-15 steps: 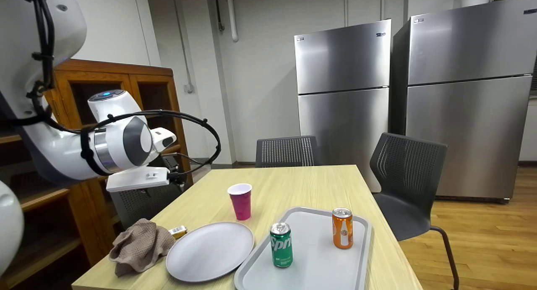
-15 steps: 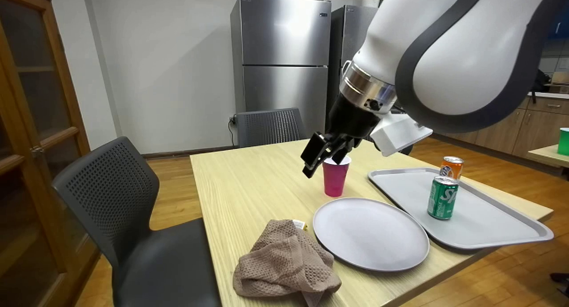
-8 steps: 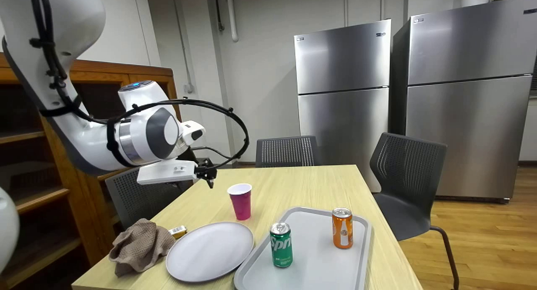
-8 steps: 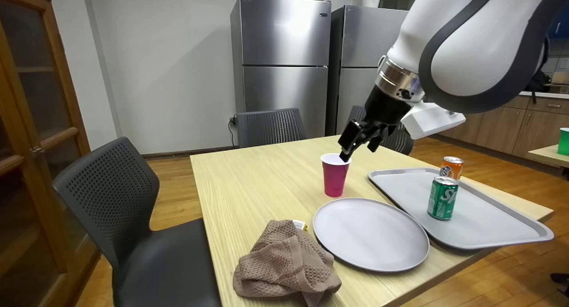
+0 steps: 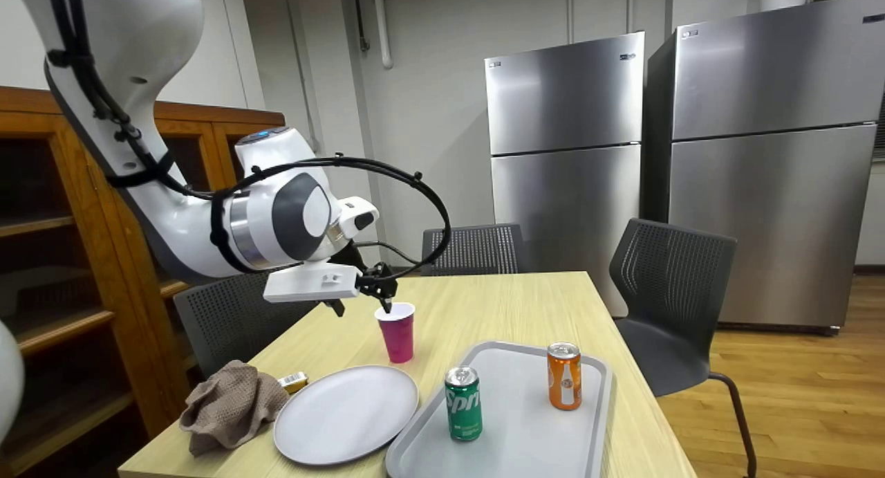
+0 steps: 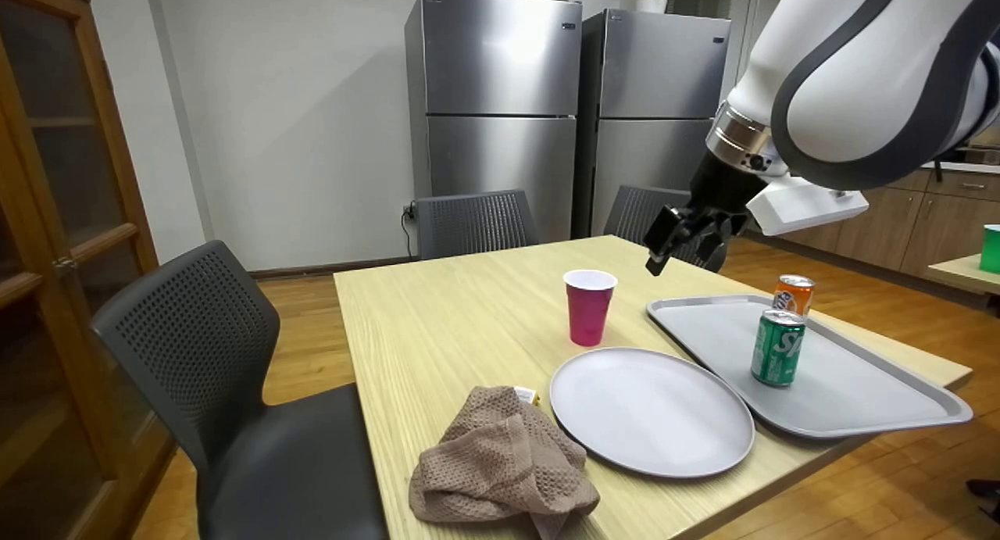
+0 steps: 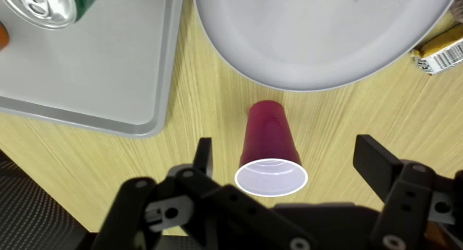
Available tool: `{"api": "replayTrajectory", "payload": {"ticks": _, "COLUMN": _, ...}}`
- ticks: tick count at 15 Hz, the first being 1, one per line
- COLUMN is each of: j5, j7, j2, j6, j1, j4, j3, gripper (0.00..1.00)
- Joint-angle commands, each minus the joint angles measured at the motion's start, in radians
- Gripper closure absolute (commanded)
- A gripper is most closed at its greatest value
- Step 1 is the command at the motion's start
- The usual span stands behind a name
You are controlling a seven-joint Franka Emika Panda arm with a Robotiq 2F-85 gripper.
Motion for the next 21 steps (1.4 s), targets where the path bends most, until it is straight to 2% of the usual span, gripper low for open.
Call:
{"api": "replayTrajectory", "payload": {"ticks": 1, "j5": -0.043, "j7": 0.024, "j2": -0.015, "j6": -0.045, "j1": -0.027, "j4": 0.008, "j3": -0.035, "gripper": 0.00}}
{"api": "replayTrajectory", "payload": {"ticks": 10, "j5": -0.099, "j7": 0.086, "j2": 0.025, "j6": -0.027, "j1": -0.051, "j4": 0.023, "j3": -0.141, "gripper": 0.00}}
{"api": "replayTrajectory", "payload": {"ticks": 11, "j5": -0.060, "j7": 0.038, "j2": 0.014, "j6": -0.023, "j1": -0.044, "j4": 0.006, "j3": -0.134, "gripper": 0.00}}
{"api": "replayTrajectory", "payload": {"ticks": 21, "j5": -0.060, "j7": 0.039, "j2": 0.017, "j6": -0.022, "j1": -0.044, "j4": 0.005, "j3": -0.137, "gripper": 0.00}}
